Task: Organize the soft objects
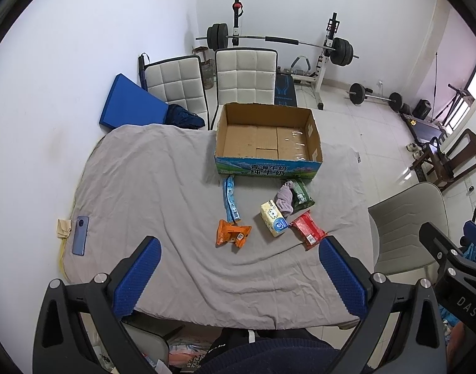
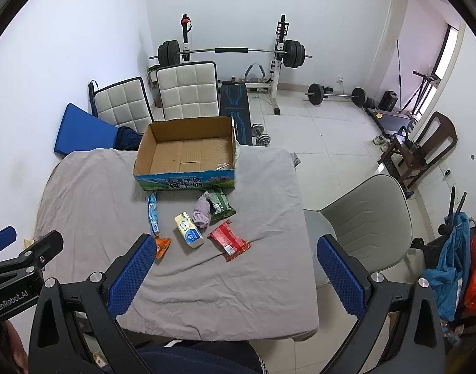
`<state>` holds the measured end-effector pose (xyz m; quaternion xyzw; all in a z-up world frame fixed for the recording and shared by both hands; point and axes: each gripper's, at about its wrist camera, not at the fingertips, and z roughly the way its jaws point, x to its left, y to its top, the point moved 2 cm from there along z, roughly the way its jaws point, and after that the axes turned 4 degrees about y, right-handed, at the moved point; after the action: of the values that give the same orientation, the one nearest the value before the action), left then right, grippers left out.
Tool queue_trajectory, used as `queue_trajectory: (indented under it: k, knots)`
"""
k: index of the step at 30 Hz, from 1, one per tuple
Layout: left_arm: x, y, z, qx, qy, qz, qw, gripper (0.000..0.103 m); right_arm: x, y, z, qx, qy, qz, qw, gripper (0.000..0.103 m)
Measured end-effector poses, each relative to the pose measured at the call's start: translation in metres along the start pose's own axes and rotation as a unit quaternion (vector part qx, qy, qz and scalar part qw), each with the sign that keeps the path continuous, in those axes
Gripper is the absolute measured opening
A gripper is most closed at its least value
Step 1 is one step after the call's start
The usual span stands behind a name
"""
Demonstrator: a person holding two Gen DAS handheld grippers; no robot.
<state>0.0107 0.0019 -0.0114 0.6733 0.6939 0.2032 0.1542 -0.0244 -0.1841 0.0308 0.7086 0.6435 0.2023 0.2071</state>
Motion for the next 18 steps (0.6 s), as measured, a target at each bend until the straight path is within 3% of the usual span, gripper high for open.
queue_trajectory:
  k: [18]
  knots:
    - [-0.0013, 0.0010, 0.0032, 0.002, -0.003, 0.000, 1.0000, 0.103, -0.0049, 0.0005, -0.0041, -0.007, 0.001, -0.002, 1.000, 0.103]
